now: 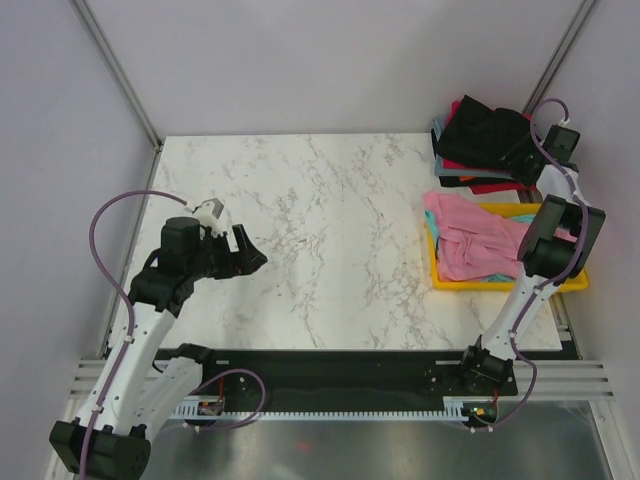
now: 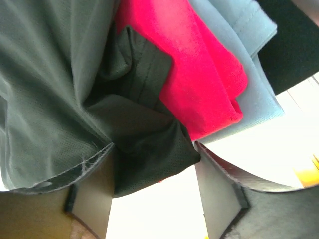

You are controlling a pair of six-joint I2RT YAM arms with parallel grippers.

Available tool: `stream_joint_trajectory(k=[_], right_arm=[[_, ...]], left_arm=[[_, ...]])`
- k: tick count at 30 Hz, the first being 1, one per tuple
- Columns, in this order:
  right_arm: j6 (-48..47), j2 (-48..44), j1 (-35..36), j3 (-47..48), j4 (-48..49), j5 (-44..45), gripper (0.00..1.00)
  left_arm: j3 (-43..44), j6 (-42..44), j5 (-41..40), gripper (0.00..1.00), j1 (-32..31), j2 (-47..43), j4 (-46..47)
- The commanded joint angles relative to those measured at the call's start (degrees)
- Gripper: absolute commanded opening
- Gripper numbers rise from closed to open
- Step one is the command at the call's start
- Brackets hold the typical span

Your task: Fold and stack the t-shirts

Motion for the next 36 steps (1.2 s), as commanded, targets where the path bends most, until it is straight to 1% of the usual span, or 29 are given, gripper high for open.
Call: stream_joint_trajectory(k=[1,5,7,10,11,13,15,17,19,21,22,23,25,27,30,31,32,34,35,36], right_arm=[[-0.34,-4.61,0.08,0.31,3.06,-0.11,0.66],[-0.43,-5.31,-0.01,1.37,3.50,1.04,0.57],[-0.52,-5.93,-0.09,2.07,3.24,1.48,0.56],[-0.61,-7.68,-0.79,1.64,2.80,4.81,0.58],[-0.61,-8.21,-1.06,1.29,2.71,7.17,0.52],[-0.26,-9.70,-2.28,-0.56,3.93,8.68,0.46],[0.62,-9.71,-2.99,-1.53,5.25,6.94,0.38],[1.41,-7.79,-3.61,-0.31,5.08,5.09,0.28],[2.29,-6.81,-3.79,0.05,5.08,2.54,0.25],[2.47,-6.54,-3.79,-0.65,5.34,1.40,0.29],[2.47,-6.63,-3.70,-1.09,5.52,0.79,0.34],[2.38,-6.80,-3.70,-1.35,5.78,0.43,0.43],[2.38,-6.81,-3.44,-1.79,6.92,-1.32,0.52],[2.38,-5.67,-3.09,-0.49,7.89,-3.17,0.53],[1.94,-3.47,-1.68,2.68,9.29,-1.69,0.53],[2.03,-2.60,-1.15,3.82,9.91,-1.07,0.51],[2.38,-0.15,-1.06,7.31,9.74,-0.72,0.50],[2.82,2.58,-0.89,11.37,7.91,-0.63,0.47],[2.91,5.21,-0.71,15.48,7.11,-0.71,0.46],[2.73,6.28,-0.28,17.17,6.40,-0.63,0.46]], left_arm=[[-0.21,-1.21,-0.87,0.91,-0.27,-0.48,1.98],[-0.21,-1.21,-0.87,0.91,-0.27,-0.48,1.98],[-0.21,-1.21,-0.87,0.91,-0.27,-0.48,1.98],[-0.29,-1.21,-0.78,0.91,-0.27,-0.30,2.07],[-0.29,-1.21,-0.78,0.91,-0.27,-0.39,2.07],[-0.29,-1.21,-0.69,0.91,-0.36,-0.30,2.07],[-0.30,-1.21,-0.60,0.91,-0.36,-0.30,2.07],[-0.29,-1.21,-0.52,0.91,-0.36,-0.39,2.16],[-0.38,-1.21,-0.52,0.91,-0.27,-0.39,2.16],[-0.29,-1.21,-0.43,0.91,-0.36,-0.48,2.16],[-0.38,-1.21,-0.60,0.91,-0.45,-0.39,2.07],[-0.38,-1.21,-0.60,0.91,-0.36,-0.48,2.16],[-0.30,-1.21,-0.61,0.91,-0.45,-0.48,2.16],[-0.29,-1.21,-0.52,0.91,-0.45,-0.48,2.07],[-0.29,-1.21,-0.52,0.91,-0.45,-0.48,2.07],[-0.38,-1.21,-0.52,0.91,-0.45,-0.56,2.16],[-0.30,-1.21,-0.52,0.91,-0.45,-0.56,2.16],[-0.29,-1.21,-0.60,0.91,-0.45,-0.56,2.16],[-0.29,-1.21,-0.69,0.91,-0.45,-0.65,2.16],[-0.38,-1.21,-0.69,0.91,-0.45,-0.65,2.16]])
